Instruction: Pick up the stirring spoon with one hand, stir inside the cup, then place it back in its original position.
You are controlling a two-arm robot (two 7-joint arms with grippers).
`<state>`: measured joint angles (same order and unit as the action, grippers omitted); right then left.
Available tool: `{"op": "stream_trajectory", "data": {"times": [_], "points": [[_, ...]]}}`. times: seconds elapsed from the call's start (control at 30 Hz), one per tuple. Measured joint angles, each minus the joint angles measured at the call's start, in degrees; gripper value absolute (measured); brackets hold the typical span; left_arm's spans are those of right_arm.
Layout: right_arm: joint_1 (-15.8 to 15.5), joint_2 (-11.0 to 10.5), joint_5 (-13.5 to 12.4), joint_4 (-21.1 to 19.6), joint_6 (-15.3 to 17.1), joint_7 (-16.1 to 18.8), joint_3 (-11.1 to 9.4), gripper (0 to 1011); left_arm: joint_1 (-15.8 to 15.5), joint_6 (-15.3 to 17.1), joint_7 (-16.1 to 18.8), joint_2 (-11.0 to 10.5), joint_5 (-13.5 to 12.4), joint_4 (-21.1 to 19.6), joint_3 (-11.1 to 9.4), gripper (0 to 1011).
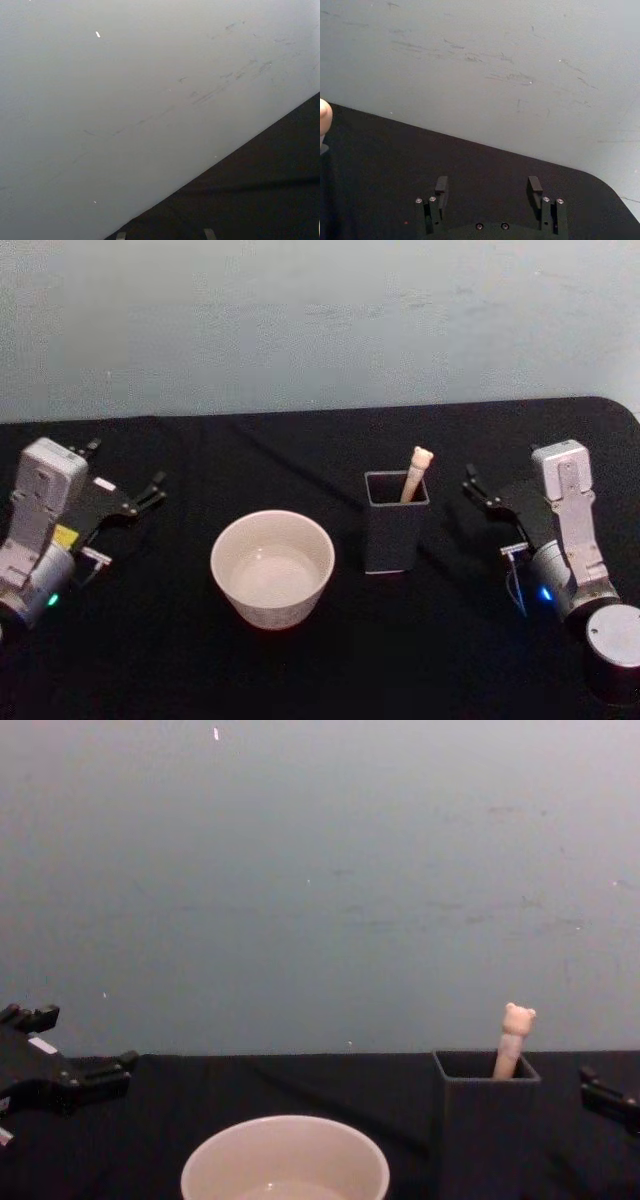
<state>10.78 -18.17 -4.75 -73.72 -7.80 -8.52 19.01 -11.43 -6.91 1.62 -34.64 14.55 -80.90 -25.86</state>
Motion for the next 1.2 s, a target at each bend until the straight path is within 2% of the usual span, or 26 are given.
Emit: {"op": "stream_trajectory", "data": {"times": [1.2], "points": [[-0.1,-0.1,0.0,-0.2,-0.2,-0.2,0.1,1002,0.0,0.0,0.0,0.0,0.0,0.0,0.0,1001]]}}
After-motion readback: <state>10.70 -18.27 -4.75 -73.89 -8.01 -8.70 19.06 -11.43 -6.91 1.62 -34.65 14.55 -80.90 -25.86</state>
